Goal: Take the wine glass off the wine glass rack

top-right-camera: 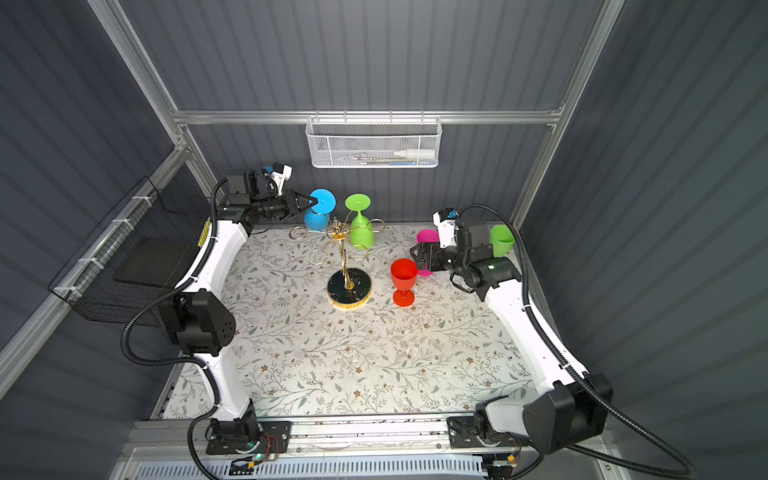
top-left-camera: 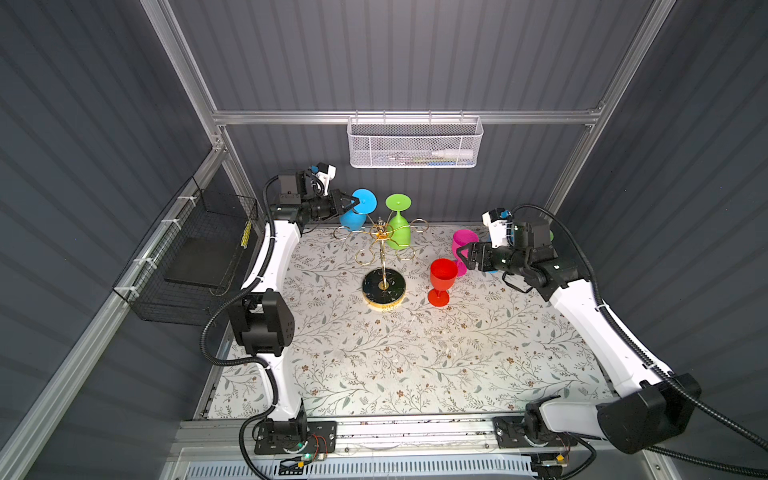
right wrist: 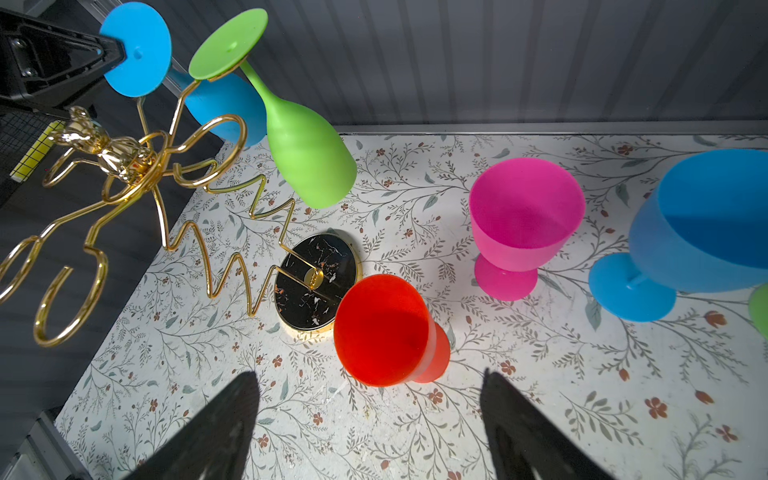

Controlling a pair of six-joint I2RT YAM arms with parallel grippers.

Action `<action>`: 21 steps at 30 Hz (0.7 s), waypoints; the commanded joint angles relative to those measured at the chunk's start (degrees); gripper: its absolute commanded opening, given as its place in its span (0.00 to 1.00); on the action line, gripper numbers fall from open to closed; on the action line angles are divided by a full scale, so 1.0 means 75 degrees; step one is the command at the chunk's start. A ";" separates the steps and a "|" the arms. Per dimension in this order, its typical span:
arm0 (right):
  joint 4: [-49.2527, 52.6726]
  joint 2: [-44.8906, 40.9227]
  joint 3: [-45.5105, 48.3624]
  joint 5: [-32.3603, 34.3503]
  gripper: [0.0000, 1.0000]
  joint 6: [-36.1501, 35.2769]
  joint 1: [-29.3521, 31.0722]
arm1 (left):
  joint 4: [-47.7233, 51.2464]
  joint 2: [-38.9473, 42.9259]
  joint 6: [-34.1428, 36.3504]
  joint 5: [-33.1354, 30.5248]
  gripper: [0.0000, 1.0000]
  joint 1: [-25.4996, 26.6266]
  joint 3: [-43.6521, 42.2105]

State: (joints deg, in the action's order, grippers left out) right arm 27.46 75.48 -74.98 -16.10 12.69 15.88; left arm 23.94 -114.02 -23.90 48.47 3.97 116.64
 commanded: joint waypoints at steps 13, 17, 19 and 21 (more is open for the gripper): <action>-0.0046 -0.0027 0.0116 -0.0164 0.86 0.0032 -0.0031 | -0.1110 0.0438 -0.1237 0.0760 0.00 -0.0230 -0.0618; -0.0061 -0.0077 0.0175 -0.0151 0.86 0.0043 -0.0028 | -0.1484 0.0526 -0.1548 0.0914 0.00 -0.0288 -0.0771; -0.0070 -0.0103 0.0199 -0.0151 0.86 0.0044 -0.0031 | -0.1725 0.0562 -0.1759 0.0997 0.00 -0.0318 -0.0861; -0.0068 -0.0123 0.0216 -0.0133 0.86 0.0043 -0.0031 | -0.1908 0.0597 -0.1924 0.1076 0.00 -0.0340 -0.0934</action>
State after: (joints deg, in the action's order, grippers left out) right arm 27.35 75.46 -73.97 -16.53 12.86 15.88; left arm 13.65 -112.40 -35.51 54.50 2.04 110.28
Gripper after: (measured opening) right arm 0.860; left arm 0.063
